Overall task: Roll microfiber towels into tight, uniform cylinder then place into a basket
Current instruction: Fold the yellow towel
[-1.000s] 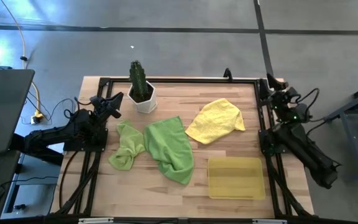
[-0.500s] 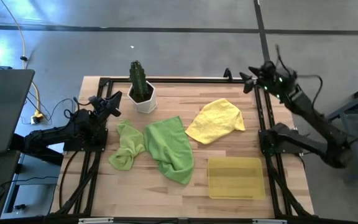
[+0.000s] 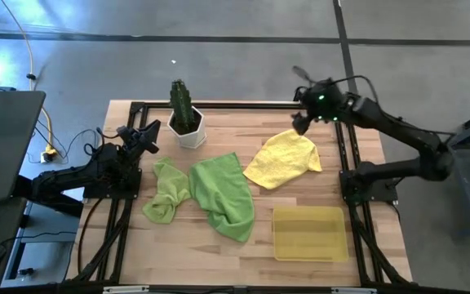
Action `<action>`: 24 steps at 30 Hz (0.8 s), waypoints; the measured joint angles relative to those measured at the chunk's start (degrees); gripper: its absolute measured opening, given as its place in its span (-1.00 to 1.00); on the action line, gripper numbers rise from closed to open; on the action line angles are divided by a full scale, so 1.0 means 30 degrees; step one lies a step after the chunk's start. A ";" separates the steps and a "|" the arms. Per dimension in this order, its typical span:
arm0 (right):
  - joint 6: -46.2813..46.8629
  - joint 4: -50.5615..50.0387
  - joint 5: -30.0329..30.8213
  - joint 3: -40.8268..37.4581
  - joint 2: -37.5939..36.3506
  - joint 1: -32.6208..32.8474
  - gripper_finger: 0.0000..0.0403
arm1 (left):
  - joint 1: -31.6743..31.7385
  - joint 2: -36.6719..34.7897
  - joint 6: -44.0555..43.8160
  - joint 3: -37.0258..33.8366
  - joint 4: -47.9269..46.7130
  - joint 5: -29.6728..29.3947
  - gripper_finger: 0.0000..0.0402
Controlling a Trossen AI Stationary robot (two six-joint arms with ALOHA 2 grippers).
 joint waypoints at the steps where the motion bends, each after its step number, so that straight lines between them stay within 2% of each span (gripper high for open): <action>1: 0.0321 -0.0060 0.0001 -0.0036 0.0298 0.0355 0.37 | 0.0000 -0.0001 -0.0003 0.0000 0.0000 0.0065 -0.59; 12: 0.3866 -0.2571 0.0074 -0.0117 0.4202 0.3384 0.37 | 0.0000 0.0002 -0.0003 0.0000 -0.0007 0.0073 -0.59; 24: 0.7552 -0.4878 -0.0064 -0.0131 0.9790 0.5602 0.37 | 0.0000 -0.0003 0.0000 0.0000 -0.0022 0.0087 -0.59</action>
